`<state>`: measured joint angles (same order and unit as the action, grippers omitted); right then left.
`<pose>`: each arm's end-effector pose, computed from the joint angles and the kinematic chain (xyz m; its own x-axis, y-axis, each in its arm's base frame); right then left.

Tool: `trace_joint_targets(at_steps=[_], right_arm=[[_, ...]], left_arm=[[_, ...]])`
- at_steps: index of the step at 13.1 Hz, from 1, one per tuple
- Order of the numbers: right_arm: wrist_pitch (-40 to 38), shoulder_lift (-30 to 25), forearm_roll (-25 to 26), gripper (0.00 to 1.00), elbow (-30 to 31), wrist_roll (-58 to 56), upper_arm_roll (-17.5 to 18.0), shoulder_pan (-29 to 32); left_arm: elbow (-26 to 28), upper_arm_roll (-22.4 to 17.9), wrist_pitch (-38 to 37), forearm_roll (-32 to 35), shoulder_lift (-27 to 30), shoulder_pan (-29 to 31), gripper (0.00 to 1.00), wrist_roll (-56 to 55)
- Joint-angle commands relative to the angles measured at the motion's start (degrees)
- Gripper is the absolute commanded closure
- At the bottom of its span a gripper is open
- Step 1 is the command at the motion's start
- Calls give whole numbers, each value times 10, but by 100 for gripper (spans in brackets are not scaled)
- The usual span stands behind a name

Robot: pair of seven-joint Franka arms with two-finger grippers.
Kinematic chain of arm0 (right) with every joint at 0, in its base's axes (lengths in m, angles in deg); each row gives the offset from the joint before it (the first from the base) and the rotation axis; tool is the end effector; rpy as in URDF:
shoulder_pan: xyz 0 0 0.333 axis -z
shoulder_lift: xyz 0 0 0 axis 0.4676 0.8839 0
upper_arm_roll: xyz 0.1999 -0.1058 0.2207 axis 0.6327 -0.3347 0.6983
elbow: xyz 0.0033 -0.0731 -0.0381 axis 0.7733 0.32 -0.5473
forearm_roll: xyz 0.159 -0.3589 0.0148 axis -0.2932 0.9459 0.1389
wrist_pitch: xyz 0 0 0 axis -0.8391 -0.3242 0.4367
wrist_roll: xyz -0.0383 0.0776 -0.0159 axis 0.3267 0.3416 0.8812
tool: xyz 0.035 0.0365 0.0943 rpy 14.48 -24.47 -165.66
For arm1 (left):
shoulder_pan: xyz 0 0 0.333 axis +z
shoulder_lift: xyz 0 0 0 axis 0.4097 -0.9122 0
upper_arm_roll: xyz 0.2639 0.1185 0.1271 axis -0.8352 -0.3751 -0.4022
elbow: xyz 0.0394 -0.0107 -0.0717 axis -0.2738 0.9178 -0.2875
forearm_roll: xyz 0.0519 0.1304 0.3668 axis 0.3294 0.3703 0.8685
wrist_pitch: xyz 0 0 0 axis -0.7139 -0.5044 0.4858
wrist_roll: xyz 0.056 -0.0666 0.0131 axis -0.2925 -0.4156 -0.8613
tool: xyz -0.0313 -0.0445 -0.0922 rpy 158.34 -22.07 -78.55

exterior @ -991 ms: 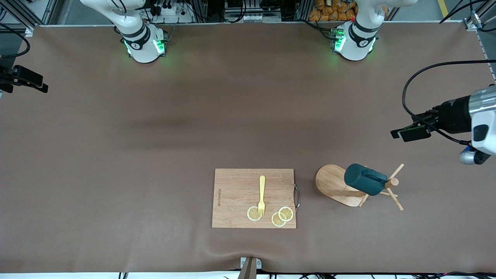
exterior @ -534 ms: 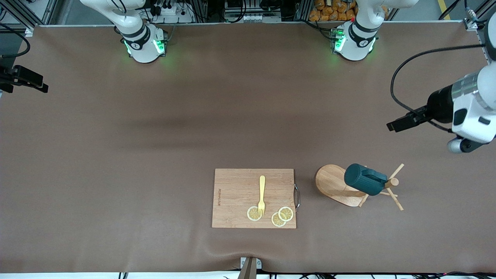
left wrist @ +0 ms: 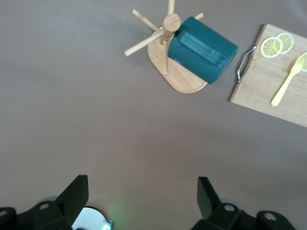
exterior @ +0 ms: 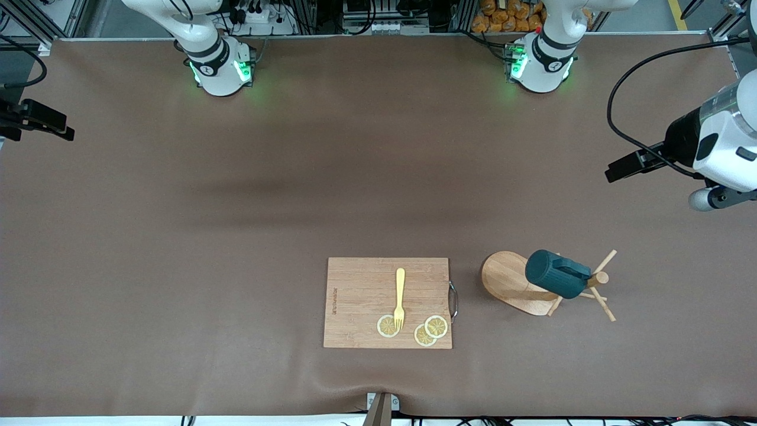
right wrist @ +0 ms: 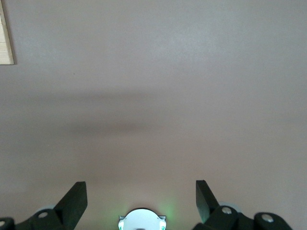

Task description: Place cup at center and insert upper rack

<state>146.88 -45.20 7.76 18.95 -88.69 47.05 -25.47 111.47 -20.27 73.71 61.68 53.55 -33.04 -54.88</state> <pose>0.5313 -0.0495 0.6418 0.9898 -0.0047 -0.1427 -0.0056 -1.0000 -0.0055 0.5920 -0.0836 0.6290 0.9494 0.2830 -0.1362 0.2872 -0.9578 0.0120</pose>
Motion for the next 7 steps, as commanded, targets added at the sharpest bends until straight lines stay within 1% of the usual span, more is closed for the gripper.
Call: trace_joint_targets(at_steps=[1, 3, 5, 7], right_arm=[[-4, -10, 11, 0, 6, 4, 2, -2], [-4, -10, 10, 0, 5, 4, 2, -2], [-3, -10, 10, 0, 4, 4, 2, -2], [-3, -10, 10, 0, 4, 3, 2, -2]], left_arm=[[52, 64, 6, 43, 44, 48, 0, 19], [99, 88, 32, 70, 76, 67, 0, 44], [160, 90, 72, 69, 114, 81, 0, 63], [167, 97, 75, 67, 119, 98, 0, 76]])
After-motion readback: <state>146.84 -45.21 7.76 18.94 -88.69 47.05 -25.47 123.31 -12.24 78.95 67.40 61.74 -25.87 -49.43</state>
